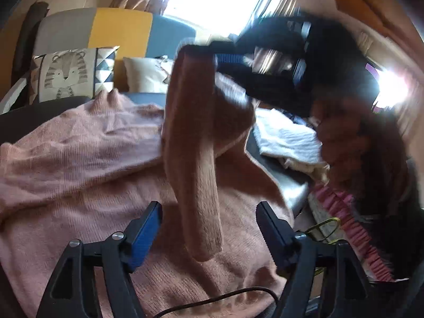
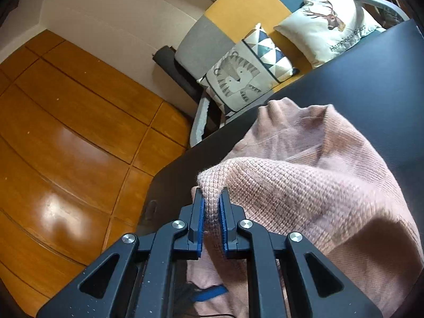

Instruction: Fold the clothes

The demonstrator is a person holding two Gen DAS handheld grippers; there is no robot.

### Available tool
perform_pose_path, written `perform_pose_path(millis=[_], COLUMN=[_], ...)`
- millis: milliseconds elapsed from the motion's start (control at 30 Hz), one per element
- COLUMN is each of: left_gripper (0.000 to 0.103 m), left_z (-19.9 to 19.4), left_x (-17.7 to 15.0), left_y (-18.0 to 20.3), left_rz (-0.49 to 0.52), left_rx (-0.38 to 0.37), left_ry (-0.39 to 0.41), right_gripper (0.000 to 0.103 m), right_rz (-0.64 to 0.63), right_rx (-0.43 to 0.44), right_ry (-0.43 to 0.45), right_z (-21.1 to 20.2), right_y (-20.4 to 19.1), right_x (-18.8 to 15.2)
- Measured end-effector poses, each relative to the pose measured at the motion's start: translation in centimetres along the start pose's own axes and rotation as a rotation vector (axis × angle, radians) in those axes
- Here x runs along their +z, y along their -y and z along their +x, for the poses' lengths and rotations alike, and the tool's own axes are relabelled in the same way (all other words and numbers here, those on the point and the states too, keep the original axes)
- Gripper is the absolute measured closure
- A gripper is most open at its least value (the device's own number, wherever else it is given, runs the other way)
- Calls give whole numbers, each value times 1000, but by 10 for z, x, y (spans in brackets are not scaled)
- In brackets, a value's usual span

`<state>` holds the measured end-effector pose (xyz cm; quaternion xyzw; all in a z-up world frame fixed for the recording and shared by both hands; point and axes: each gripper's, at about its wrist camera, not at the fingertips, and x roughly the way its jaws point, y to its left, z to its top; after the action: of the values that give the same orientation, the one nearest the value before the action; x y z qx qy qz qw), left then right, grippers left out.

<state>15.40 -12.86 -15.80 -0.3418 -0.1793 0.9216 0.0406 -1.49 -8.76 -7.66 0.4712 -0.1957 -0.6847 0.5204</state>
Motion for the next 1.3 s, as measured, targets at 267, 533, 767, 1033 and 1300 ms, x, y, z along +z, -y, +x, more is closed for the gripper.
perform_pose_path(millis=[267, 533, 767, 1033, 1300], left_gripper=[69, 96, 96, 81, 78], left_z=[16, -45, -93, -89, -33], left_x=[-10, 20, 54, 43, 10], left_y=[-29, -42, -66, -86, -148], left_rz=[-155, -62, -25, 3, -198], left_rx=[25, 60, 132, 206, 196], left_ry=[-94, 8, 98, 8, -101], right_gripper=[92, 55, 47, 47, 47], right_rz=[-30, -123, -262, -313, -317], right_rx=[23, -113, -348, -430, -410], right_ry=[17, -7, -12, -31, -48], right_z=[-12, -29, -63, -52, -34], right_y=[-12, 18, 53, 59, 60], right_x=[-5, -23, -52, -49, -46])
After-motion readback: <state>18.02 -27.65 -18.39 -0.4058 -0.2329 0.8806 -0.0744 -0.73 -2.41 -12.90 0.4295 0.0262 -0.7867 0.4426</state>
